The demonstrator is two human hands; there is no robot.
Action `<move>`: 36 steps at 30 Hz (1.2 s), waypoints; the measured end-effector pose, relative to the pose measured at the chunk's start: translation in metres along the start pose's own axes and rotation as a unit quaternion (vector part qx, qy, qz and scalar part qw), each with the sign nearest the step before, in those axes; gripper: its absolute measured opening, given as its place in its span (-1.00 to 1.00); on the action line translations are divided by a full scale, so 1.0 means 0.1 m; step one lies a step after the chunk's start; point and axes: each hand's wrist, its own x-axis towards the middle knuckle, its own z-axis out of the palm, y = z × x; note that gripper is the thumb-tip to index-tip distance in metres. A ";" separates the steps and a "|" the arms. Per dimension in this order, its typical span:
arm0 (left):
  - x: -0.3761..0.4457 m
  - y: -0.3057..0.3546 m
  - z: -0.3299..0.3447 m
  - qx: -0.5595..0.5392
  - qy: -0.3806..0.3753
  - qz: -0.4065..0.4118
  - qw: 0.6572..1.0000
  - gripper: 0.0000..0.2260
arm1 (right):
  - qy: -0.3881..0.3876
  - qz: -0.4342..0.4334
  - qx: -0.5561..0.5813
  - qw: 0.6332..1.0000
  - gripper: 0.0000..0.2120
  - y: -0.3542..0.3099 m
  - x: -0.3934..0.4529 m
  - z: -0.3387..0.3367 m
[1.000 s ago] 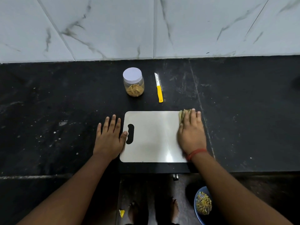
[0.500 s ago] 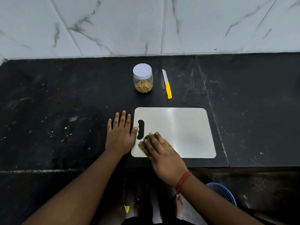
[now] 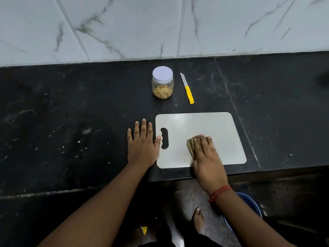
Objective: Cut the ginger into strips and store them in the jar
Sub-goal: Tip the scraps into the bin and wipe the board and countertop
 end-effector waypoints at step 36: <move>-0.02 -0.02 -0.01 0.008 0.012 0.007 1.000 -0.37 | 0.057 0.232 0.018 0.971 -0.43 0.92 -0.08 -0.15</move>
